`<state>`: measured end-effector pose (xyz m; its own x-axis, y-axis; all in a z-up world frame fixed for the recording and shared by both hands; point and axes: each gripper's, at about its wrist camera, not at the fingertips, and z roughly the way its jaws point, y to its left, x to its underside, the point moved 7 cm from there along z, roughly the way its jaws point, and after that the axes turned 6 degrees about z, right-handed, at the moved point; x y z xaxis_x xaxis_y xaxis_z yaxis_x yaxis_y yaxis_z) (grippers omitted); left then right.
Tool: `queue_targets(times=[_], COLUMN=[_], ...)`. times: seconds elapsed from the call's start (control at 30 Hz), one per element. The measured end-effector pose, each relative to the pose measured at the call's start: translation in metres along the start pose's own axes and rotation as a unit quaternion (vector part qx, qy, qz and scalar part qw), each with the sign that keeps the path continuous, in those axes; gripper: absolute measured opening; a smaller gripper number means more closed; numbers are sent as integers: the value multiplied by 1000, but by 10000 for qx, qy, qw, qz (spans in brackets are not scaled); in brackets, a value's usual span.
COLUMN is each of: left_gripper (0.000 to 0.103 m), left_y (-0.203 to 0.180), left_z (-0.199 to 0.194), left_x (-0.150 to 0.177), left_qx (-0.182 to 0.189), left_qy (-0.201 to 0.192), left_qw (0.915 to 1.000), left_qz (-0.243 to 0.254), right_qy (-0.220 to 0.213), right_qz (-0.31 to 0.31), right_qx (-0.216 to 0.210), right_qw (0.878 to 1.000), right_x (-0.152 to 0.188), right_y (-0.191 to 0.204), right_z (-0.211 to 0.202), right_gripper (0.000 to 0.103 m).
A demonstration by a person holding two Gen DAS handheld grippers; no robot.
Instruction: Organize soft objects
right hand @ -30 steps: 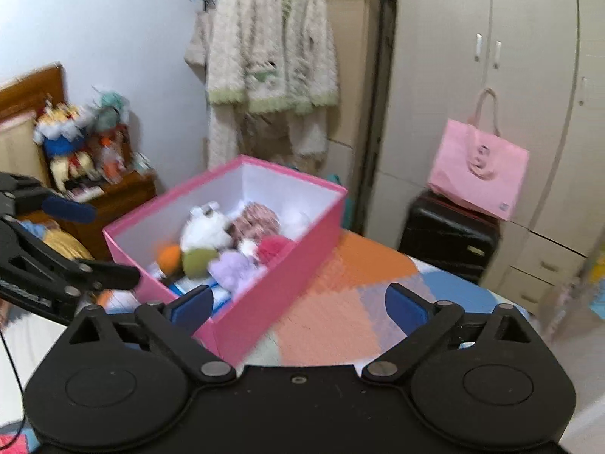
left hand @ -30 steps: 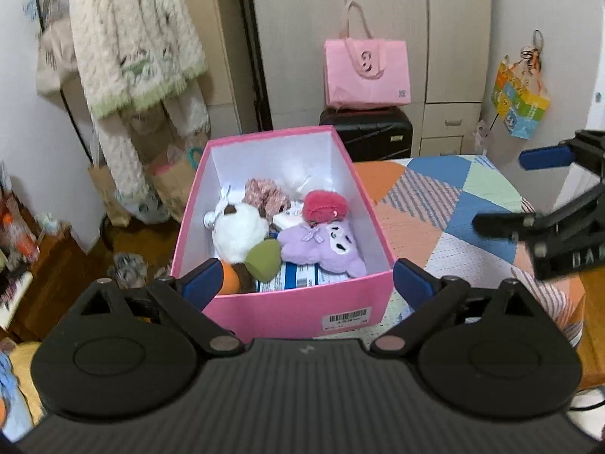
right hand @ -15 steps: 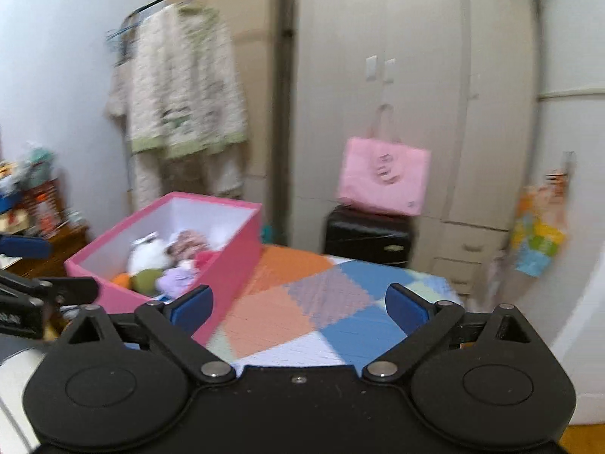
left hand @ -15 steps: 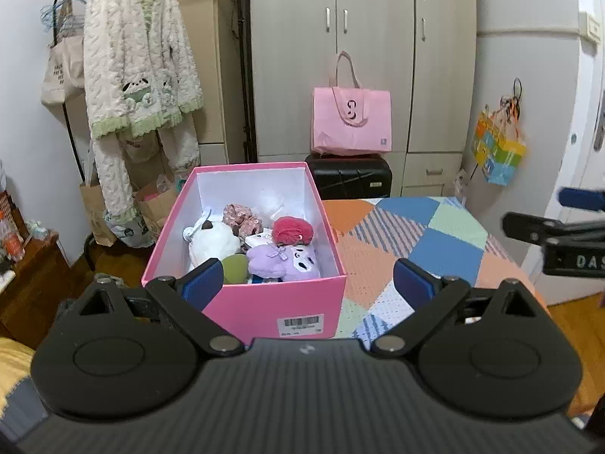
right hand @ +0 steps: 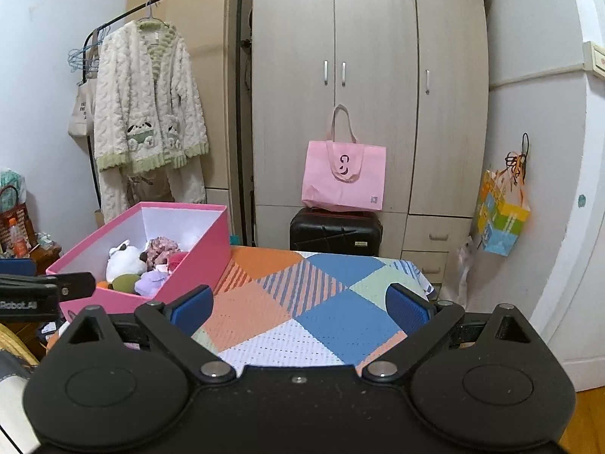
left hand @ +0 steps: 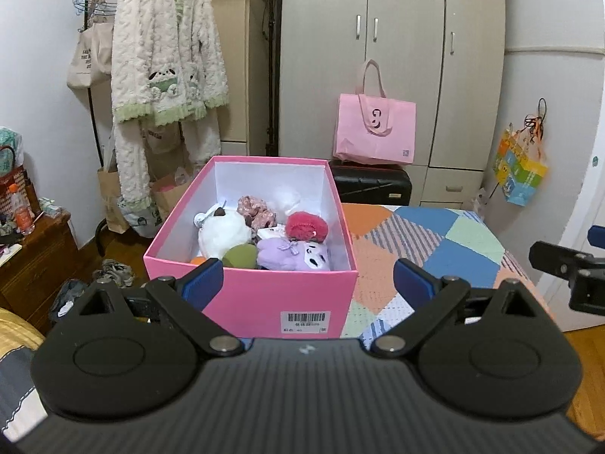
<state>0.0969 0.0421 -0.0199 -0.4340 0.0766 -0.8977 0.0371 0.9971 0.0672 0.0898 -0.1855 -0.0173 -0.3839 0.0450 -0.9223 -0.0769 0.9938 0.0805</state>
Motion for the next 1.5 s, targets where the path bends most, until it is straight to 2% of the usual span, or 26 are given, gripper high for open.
queue_targets(times=[0.13,0.3,0.63,0.9,1.2,1.5], left_gripper=[98,98,98,98,98,98], left_y=[-2,-1,-4,-6,-8,-8], left_z=[-2,-2,-6,-7,-12,-7], left_x=[3,5,9,10,12,15], left_qx=[-261,-251,-472,-465,-461,-453], left_qy=[-93,-62,-224,-309,-686,-550], left_qw=[9995,9995,9980,9978,9958,9968], left_qz=[178,195,357,362,383,372], right_qy=[24,-25,-113,-95,-231,-204], right_qz=[22,16,-65,-162,-236,-196], right_qx=[15,223,405,504,674,679], right_qw=[10000,9997,9991,9986,9972,9973], right_x=[4,5,10,13,14,15], right_y=[3,1,-3,0,-2,-4], right_z=[-2,-4,-9,-6,-8,-9], right_gripper=[100,100,100,100,100,100])
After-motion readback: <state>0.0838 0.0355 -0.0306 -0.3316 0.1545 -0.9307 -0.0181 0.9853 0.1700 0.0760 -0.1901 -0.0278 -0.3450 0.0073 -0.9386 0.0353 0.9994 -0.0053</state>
